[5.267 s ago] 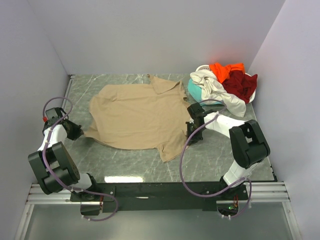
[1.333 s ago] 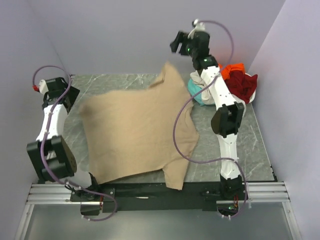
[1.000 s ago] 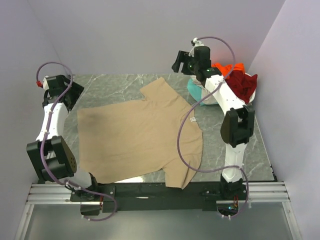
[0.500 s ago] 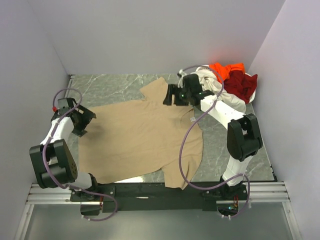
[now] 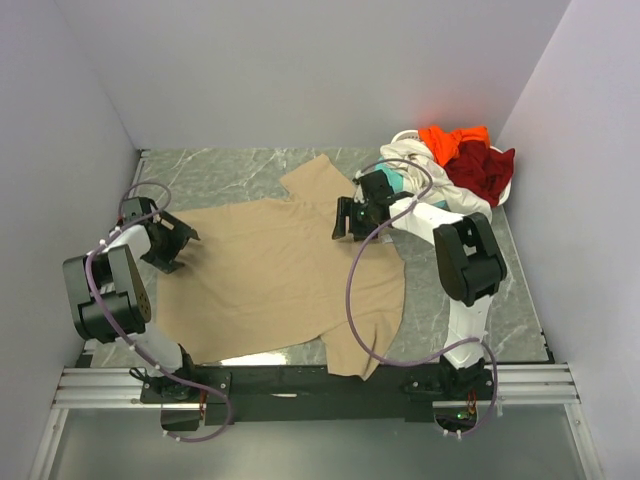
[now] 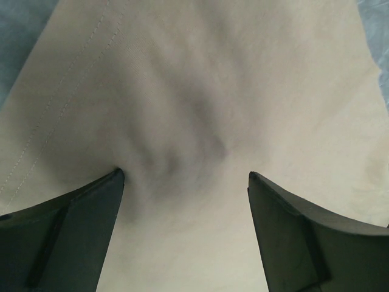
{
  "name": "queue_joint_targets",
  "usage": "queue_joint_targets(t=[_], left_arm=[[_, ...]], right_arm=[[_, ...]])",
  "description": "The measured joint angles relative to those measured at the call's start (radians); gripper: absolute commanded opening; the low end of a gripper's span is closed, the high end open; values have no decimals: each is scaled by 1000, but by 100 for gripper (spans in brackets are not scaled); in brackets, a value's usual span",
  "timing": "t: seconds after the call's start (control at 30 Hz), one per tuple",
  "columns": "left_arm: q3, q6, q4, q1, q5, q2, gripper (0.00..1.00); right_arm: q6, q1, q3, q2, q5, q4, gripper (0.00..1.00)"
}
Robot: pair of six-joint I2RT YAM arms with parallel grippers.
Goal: Fold and stack the t-shirts
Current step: Flatten the tshirt out
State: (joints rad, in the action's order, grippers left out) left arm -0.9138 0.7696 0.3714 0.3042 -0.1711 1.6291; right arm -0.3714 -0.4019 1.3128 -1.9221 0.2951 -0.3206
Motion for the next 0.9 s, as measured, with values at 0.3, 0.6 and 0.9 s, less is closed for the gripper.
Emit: queue_joint_targets(t=[0.3, 0.6, 0.9], left_arm=[[-113, -23, -12, 0, -27, 106, 89], [-296, -38, -2, -4, -31, 253, 89], [-595, -73, 55, -66, -7, 453, 89]], right_arm=[[-29, 31, 92, -105, -22, -60, 75], [-32, 58, 317, -244, -16, -163, 75], [-25, 93, 601, -405, -26, -284, 75]])
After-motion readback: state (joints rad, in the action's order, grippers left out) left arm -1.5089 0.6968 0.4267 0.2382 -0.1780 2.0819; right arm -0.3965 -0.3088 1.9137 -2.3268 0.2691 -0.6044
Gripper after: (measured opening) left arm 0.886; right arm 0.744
